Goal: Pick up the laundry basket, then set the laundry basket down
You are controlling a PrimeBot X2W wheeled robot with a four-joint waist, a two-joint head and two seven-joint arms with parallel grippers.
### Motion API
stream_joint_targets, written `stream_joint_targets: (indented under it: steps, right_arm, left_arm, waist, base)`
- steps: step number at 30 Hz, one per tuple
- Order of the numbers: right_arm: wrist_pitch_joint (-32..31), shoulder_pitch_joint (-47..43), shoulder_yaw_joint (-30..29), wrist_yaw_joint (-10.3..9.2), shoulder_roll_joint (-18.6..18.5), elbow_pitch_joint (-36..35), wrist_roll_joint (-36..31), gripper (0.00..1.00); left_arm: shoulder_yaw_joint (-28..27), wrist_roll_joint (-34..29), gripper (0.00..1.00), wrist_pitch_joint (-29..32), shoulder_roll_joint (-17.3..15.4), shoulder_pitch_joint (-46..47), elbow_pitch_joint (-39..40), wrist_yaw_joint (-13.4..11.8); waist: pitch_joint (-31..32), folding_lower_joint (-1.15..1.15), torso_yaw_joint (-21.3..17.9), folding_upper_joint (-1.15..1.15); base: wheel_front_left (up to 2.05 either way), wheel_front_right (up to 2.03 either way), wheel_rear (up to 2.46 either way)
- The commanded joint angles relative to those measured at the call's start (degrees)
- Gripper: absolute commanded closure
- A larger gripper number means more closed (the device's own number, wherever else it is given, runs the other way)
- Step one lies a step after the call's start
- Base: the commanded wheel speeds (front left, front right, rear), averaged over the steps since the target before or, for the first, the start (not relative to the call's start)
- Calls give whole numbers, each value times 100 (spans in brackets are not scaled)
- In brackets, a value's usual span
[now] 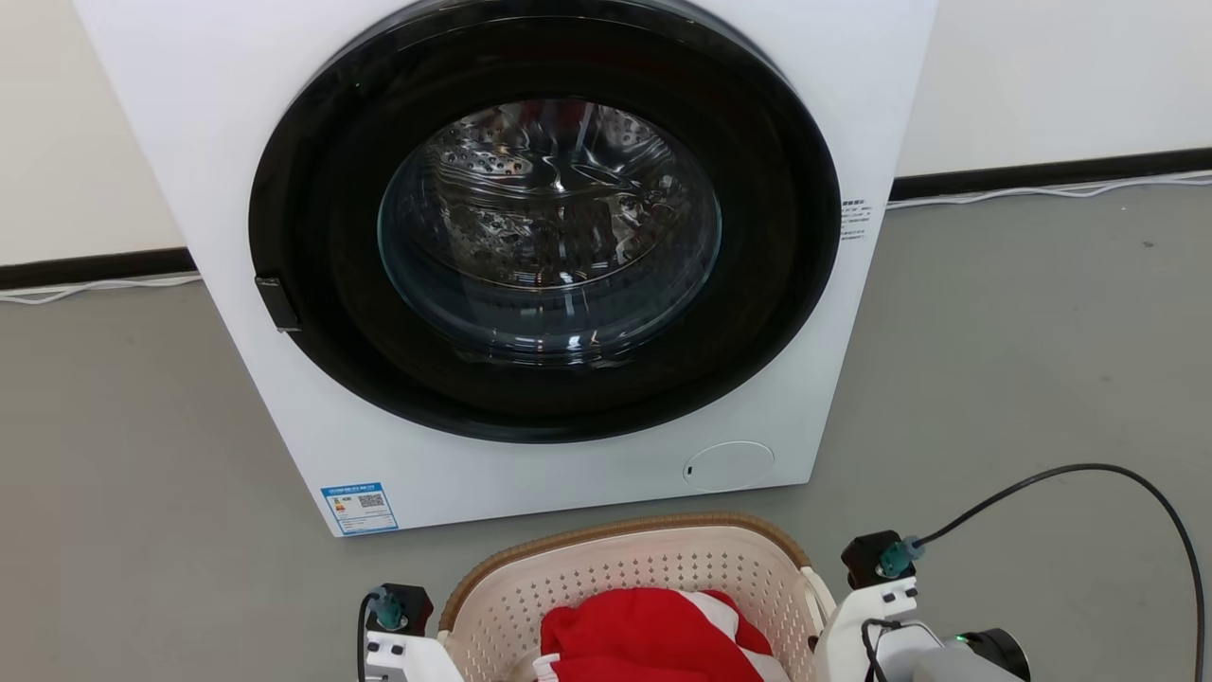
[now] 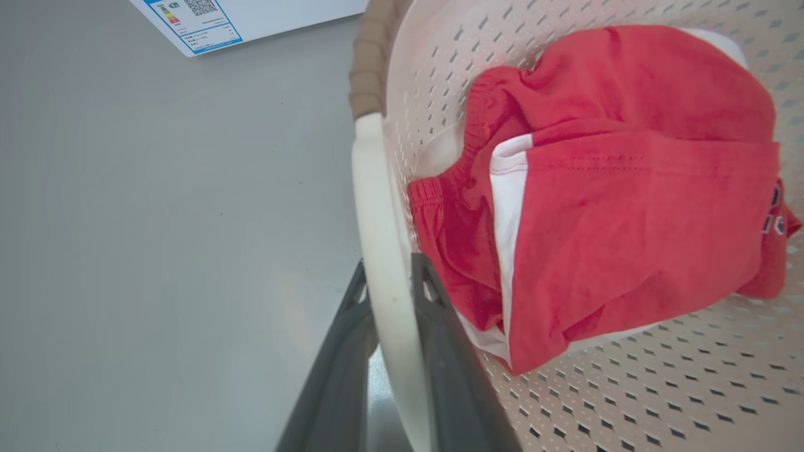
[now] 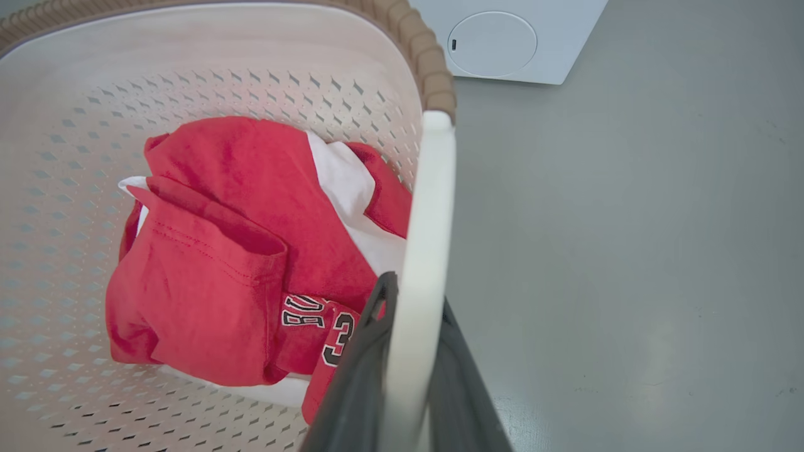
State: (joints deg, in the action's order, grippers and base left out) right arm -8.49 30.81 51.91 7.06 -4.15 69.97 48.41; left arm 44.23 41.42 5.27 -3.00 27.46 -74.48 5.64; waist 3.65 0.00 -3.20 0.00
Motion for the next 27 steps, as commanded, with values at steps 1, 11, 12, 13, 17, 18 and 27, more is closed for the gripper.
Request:
stream_joint_targets:
  steps: [1, 11, 12, 13, 17, 18, 27]
  right_arm:
    - [138, 230, 75, 43, 127, -116, 16, 100]
    - [328, 333, 264, 43, 127, -100, 81, 100]
    - [343, 343, 281, 43, 127, -105, 90, 100]
    - [357, 356, 299, 43, 127, -110, 97, 100]
    - [442, 411, 368, 43, 127, -158, 134, 100]
    - [496, 435, 388, 43, 127, -185, 137, 100]
    - [1059, 863, 562, 43, 103, -330, 82, 100]
  left_arm:
    - [-46, -41, 100, -79, 13, 278, 100, 99]
    - [9, -12, 100, -155, 12, 405, 83, 33]
    - [14, -14, 100, -168, 9, 422, 81, 24]
    - [20, -16, 100, -176, 4, 438, 80, 16]
    - [32, -26, 100, -274, -24, 516, 75, -60]
    - [10, -13, 100, -354, -34, 544, 75, -93]
    - [-111, 63, 100, -775, -119, 977, 74, -277]
  waist:
    - [-6, 0, 1, 0]
    - [-238, 0, -5, 0]
    - [-264, 0, -6, 0]
    - [-298, 0, -6, 0]
    - [-410, 0, 2, 0]
    - [-446, 0, 3, 0]
    - [-1183, 0, 58, 0]
  base:
    - [0, 0, 0]
    - [0, 0, 0]
    - [0, 0, 0]
    - [0, 0, 0]
    - [0, 0, 0]
    - [0, 0, 0]
    - [0, 0, 0]
